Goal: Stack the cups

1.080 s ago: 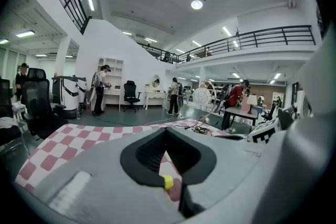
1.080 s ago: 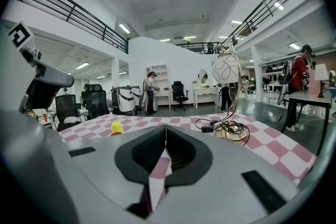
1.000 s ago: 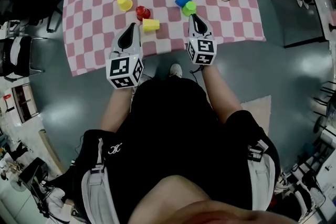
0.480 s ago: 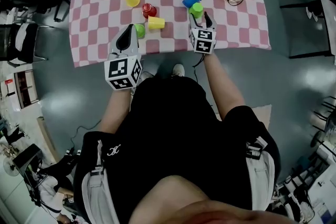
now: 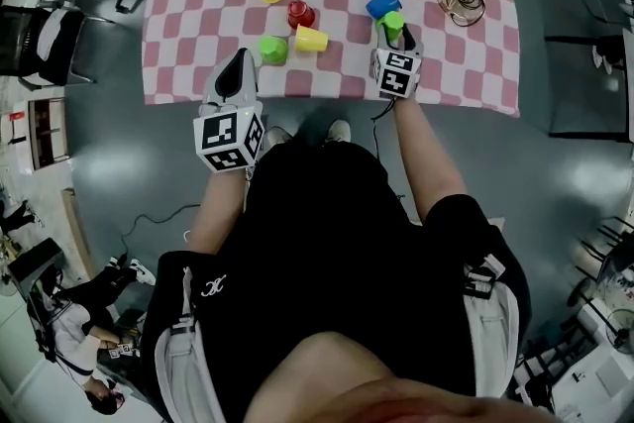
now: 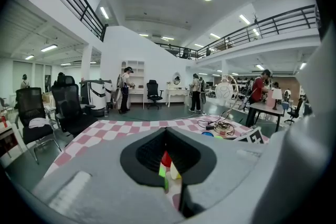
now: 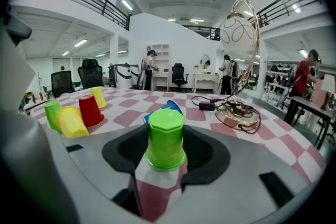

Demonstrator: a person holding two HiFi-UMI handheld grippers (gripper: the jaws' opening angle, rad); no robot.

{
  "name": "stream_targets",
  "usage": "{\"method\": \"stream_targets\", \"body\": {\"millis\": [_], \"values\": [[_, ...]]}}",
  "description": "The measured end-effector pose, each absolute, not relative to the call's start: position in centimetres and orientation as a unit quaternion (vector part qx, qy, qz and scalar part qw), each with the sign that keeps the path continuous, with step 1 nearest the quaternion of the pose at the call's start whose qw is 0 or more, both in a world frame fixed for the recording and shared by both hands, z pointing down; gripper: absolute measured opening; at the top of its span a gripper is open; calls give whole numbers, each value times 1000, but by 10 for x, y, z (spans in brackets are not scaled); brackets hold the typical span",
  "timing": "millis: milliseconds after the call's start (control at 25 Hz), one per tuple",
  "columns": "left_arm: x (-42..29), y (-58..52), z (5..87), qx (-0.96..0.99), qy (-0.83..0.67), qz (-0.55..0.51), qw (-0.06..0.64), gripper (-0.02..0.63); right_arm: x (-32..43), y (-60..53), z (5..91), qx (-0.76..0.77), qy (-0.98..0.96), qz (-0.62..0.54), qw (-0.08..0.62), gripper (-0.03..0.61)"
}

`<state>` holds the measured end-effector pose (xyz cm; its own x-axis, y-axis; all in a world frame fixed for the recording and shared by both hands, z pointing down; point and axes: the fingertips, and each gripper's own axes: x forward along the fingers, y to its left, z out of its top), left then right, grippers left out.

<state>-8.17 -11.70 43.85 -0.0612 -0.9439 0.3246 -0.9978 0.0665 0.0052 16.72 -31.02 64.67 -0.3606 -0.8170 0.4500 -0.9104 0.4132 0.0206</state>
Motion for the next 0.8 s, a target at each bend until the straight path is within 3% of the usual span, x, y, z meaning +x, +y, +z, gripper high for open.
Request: {"method": "stream_targets", "body": {"millis": [800], "values": [[-105, -109, 439, 705, -692, 82, 130, 15, 105, -223, 559, 472, -866, 100, 129, 198]]}}
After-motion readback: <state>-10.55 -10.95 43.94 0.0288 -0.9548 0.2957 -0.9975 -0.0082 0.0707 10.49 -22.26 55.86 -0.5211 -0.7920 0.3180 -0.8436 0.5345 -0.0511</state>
